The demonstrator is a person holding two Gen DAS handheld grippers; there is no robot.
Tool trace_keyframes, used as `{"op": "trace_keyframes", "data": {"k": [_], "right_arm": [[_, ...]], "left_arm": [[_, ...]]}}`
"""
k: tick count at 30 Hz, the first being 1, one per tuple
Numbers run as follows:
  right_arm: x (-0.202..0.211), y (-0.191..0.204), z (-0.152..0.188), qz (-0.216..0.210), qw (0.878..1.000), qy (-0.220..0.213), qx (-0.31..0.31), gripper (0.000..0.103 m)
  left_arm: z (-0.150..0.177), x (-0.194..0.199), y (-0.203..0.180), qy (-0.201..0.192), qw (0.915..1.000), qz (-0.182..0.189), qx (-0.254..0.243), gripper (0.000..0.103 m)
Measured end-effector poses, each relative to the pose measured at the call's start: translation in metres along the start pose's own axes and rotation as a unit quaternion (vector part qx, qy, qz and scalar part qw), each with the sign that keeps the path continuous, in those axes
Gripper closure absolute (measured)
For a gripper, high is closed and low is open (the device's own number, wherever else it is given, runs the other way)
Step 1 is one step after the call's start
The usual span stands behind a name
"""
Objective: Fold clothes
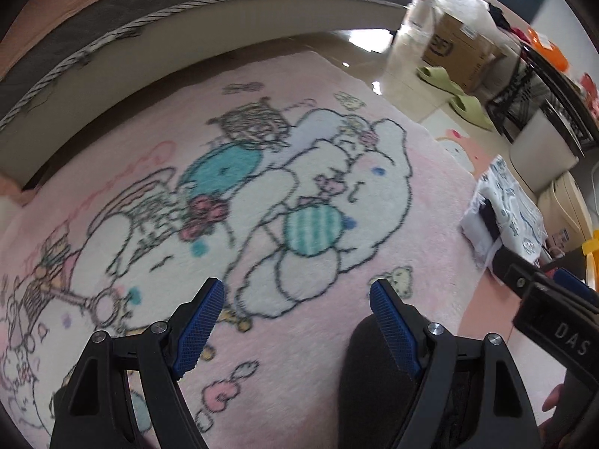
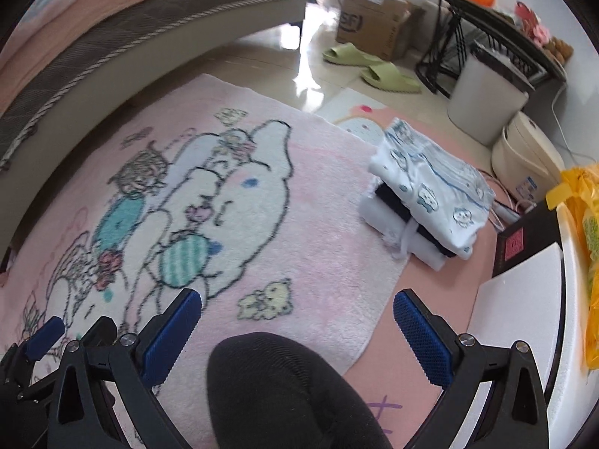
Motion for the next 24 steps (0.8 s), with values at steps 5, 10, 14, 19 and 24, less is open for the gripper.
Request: {"op": "trace_keyframes", "data": {"k": [5,10,14,19,24], "right_arm": [[0.027,0.044,0.004,-0.022,0.998,-0.022,0.051,0.000],[0.047,0.082,0.022,-0.056,0.993,-0.024,0.101,0.000],[0.069,0.105,0.037,-0.068,0.987,-0.035,0.141,0.000],[0.087,0.116,0.053,-0.065,0.983,-0.037,0.168,0.000],[0.096,0.117,0.054,-0.062,0.982,-0.040,0.171,0.000]], "left_arm": [[0.015,0.021,0.035,-0.003,0.9996,-0.016,0.023,0.023],[0.030,0.041,0.072,-0.006,0.9978,-0.039,0.053,0.023],[0.034,0.065,0.097,-0.026,0.9946,-0.080,0.060,0.023],[0.036,0.091,0.115,-0.052,0.9905,-0.103,0.074,0.023],[0.044,0.105,0.121,-0.058,0.9883,-0.108,0.090,0.023]]}}
Point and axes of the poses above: each gripper's, at about its wrist camera, not at the fingertips, and x roughly against the way its jaws point, y to its left, z to its underside, the point moved 8 cm from there along -x, roughly the way its jaws point, and after that the axes turned 14 degrees about -z, right-handed, at the moved point
